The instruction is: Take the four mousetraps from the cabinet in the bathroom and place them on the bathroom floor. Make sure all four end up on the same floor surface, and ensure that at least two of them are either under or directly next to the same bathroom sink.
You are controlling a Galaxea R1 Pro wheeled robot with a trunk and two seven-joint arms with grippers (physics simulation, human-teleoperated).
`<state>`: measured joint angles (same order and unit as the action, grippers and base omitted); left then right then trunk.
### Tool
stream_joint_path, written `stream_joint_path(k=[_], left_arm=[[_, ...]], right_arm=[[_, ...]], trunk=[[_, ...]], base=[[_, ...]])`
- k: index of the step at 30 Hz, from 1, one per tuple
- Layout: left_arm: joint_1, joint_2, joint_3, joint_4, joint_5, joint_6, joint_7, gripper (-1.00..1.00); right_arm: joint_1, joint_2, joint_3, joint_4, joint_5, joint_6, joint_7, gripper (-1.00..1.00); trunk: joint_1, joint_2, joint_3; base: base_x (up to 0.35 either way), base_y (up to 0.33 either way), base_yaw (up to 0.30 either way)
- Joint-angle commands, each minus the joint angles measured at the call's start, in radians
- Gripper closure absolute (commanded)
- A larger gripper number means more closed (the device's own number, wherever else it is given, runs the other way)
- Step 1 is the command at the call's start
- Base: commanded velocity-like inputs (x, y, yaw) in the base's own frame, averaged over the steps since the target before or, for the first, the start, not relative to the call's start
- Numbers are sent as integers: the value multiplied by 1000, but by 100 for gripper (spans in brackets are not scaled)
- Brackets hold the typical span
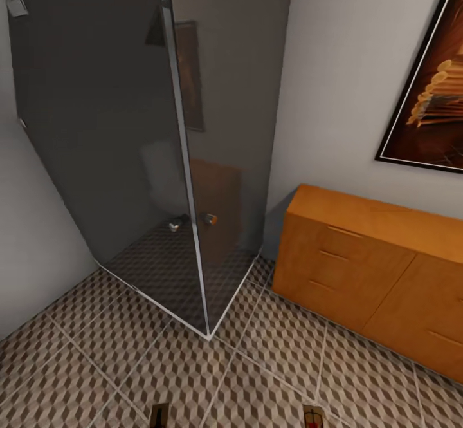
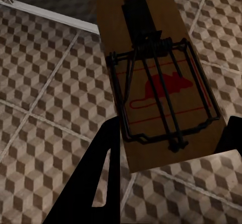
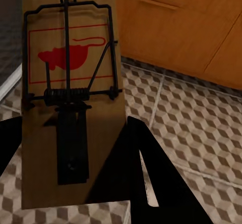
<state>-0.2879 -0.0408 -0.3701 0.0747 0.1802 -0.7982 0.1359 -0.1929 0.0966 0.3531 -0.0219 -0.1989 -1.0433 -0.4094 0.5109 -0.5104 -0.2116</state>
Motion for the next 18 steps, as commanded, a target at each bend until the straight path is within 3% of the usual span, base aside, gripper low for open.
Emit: stream_joint_path(k=[1, 18], left_arm=[[-2, -1, -9, 5, 5, -6, 4, 100], [-2, -2, -9, 5, 5, -5, 3, 100]], right_arm=[[-1, 0, 9, 0, -12, -4, 3, 100], [-1, 2, 9, 0, -12, -4, 3, 100]], trunk=[[0, -2, -2], [0, -2, -2]], base=[[0, 0, 283], [0, 0, 283]])
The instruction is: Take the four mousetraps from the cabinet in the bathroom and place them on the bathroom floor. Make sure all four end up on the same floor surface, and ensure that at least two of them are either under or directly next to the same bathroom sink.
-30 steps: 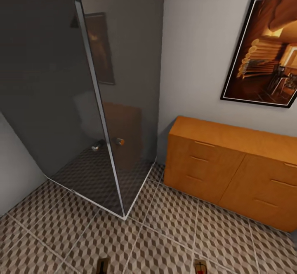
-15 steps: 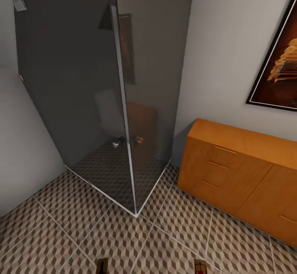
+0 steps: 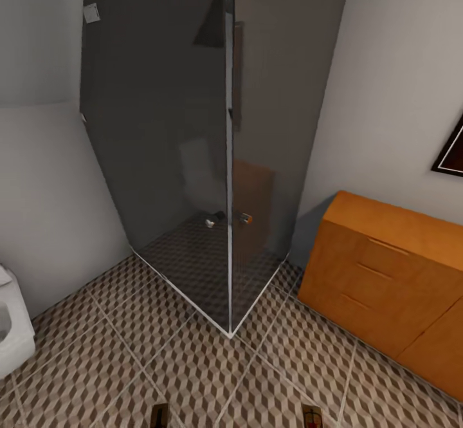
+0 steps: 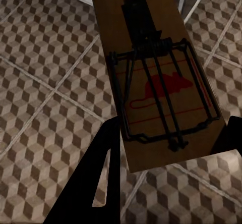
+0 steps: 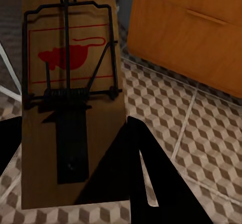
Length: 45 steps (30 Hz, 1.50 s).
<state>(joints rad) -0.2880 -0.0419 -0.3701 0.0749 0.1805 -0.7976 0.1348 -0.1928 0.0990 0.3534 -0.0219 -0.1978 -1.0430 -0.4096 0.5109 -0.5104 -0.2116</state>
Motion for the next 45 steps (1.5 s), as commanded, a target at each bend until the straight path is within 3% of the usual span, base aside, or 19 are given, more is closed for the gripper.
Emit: stream_joint_path(k=[1, 45], left_arm=[[-2, -1, -9, 4, 5, -5, 4, 100], [-2, -1, -9, 5, 5, -5, 3, 100]], right_arm=[[-1, 0, 9, 0, -13, -4, 3, 100], [-1, -1, 9, 0, -12, -4, 3, 100]], trunk=[[0, -2, -2], [0, -2, -2]], base=[[0, 0, 283], [0, 0, 283]])
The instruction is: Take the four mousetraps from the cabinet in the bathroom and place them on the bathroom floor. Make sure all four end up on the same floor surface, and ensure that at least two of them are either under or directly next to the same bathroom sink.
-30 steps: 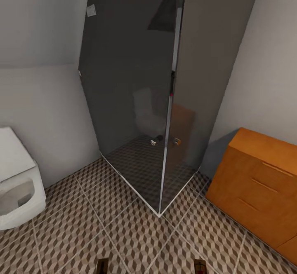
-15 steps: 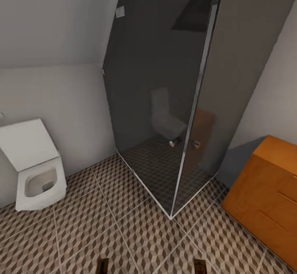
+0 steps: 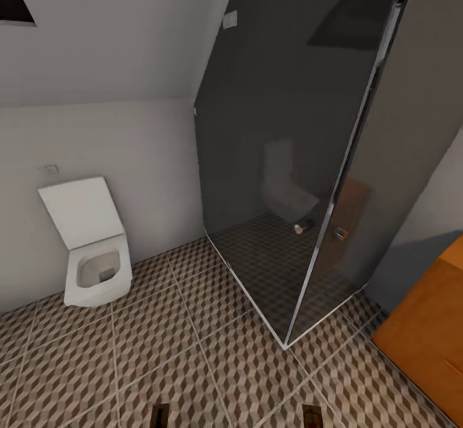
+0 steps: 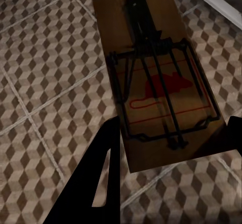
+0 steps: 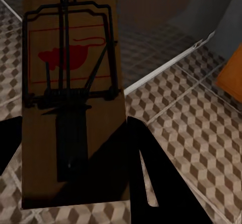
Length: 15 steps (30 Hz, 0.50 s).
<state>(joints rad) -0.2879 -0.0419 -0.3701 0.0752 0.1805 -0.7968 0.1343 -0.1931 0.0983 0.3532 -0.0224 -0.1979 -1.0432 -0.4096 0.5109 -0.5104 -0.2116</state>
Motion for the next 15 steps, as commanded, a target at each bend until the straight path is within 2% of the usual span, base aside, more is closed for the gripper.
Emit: stream_joint_path(k=[1, 15], left_arm=[[-2, -1, -9, 5, 5, -6, 4, 100], [-2, -1, -9, 4, 5, -6, 4, 100]], right_arm=[[-1, 1, 9, 1, -13, -4, 3, 100], [0, -1, 9, 1, -12, -4, 3, 100]], trunk=[[0, -2, -2], [0, -2, -2]], base=[[0, 0, 283], [0, 0, 283]])
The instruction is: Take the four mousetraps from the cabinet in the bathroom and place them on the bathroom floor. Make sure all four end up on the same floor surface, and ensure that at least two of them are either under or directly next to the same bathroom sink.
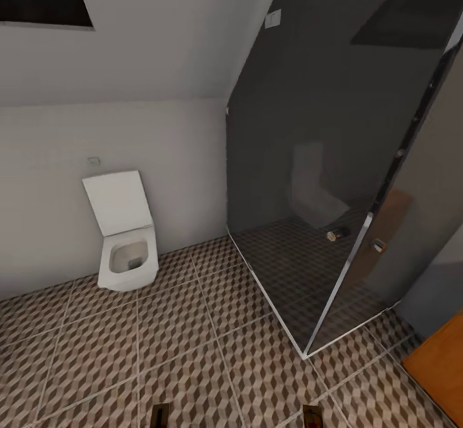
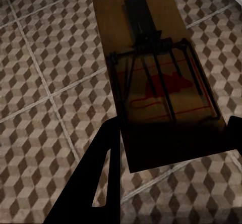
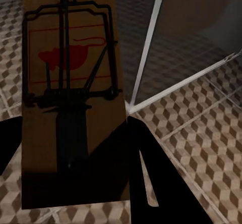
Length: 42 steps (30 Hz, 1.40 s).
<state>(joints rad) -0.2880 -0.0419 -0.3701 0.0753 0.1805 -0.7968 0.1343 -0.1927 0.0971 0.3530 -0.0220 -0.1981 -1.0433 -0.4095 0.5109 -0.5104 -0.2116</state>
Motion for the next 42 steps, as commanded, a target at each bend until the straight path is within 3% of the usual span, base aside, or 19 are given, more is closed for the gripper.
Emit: stream_joint_path(k=[1, 42], left_arm=[[-2, -1, -9, 4, 5, -5, 4, 100], [-2, -3, -9, 4, 5, -5, 4, 100]], right_arm=[[-1, 0, 9, 0, -12, -4, 3, 100], [-1, -1, 10, 1, -12, -4, 4, 100]], trunk=[[0, -2, -2], [0, -2, -2]], base=[[0, 0, 283], [0, 0, 283]])
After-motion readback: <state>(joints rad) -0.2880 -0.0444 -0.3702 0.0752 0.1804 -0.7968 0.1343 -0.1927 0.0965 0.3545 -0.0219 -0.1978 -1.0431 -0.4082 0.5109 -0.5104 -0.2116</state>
